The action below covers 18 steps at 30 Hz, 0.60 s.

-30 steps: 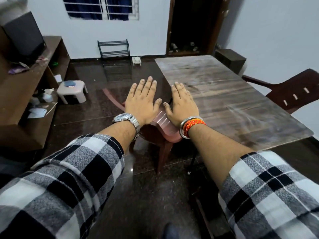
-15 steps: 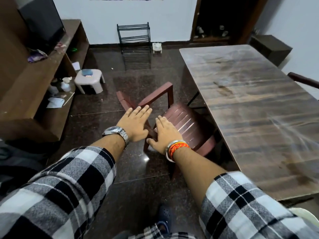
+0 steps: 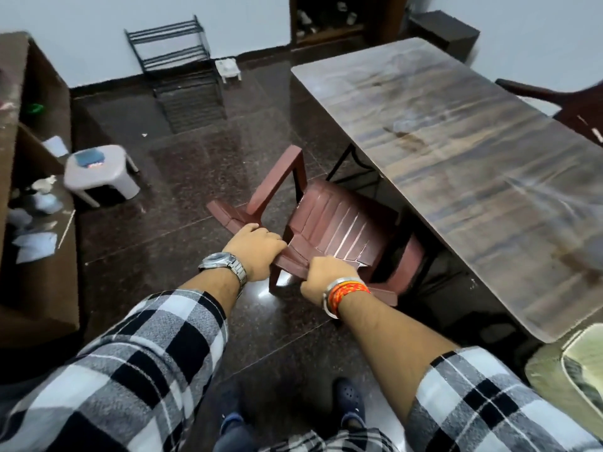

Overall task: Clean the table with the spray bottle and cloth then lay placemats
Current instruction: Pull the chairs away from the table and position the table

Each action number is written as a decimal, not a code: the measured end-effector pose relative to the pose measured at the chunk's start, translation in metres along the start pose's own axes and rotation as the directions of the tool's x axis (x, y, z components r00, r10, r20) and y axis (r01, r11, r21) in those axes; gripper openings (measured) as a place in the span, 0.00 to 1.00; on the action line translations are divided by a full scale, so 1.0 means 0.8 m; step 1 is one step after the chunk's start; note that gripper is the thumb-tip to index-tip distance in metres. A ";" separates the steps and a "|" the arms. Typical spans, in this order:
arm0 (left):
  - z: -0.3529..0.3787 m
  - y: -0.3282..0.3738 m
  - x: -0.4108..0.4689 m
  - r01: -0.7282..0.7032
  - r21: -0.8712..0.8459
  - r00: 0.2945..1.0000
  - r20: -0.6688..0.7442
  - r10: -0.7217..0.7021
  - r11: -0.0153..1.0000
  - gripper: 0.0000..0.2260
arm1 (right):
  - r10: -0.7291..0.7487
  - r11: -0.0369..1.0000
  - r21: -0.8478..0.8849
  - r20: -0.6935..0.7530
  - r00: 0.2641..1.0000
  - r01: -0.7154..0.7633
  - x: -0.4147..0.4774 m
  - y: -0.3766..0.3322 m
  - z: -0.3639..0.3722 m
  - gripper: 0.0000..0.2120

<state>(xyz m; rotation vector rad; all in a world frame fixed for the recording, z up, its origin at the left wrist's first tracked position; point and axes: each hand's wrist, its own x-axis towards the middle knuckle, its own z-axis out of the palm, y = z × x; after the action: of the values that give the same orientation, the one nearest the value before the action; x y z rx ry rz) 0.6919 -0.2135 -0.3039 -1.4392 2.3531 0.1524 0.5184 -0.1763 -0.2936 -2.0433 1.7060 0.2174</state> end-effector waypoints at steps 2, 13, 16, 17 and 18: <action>0.005 -0.032 0.006 -0.060 0.028 0.998 -0.016 0.060 0.998 0.19 | 0.085 0.996 -0.002 -0.021 0.996 -0.085 -0.003 -0.011 0.000 0.18; 0.009 -0.103 0.033 -0.289 0.120 0.954 -0.049 0.297 0.950 0.14 | 0.367 0.930 0.000 -0.011 0.930 -0.367 0.004 -0.068 0.002 0.17; 0.006 -0.119 0.044 -0.354 0.128 0.932 -0.034 0.360 0.927 0.14 | 0.379 0.925 0.023 0.020 0.925 -0.379 0.024 -0.085 -0.009 0.19; 0.004 -0.123 0.046 -0.368 0.134 0.927 -0.029 0.375 0.920 0.14 | 0.372 0.927 0.042 0.040 0.927 -0.373 0.032 -0.094 -0.011 0.20; 0.003 -0.126 0.047 -0.379 0.139 0.922 -0.025 0.386 0.915 0.14 | 0.361 0.929 0.068 0.056 0.931 -0.364 0.039 -0.102 -0.013 0.21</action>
<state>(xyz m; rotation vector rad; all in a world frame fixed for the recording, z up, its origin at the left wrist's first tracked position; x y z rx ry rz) 0.7653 -0.2916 -0.3095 -0.9177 2.6108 0.0611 0.6020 -0.1987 -0.2771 -1.6414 2.0228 0.3053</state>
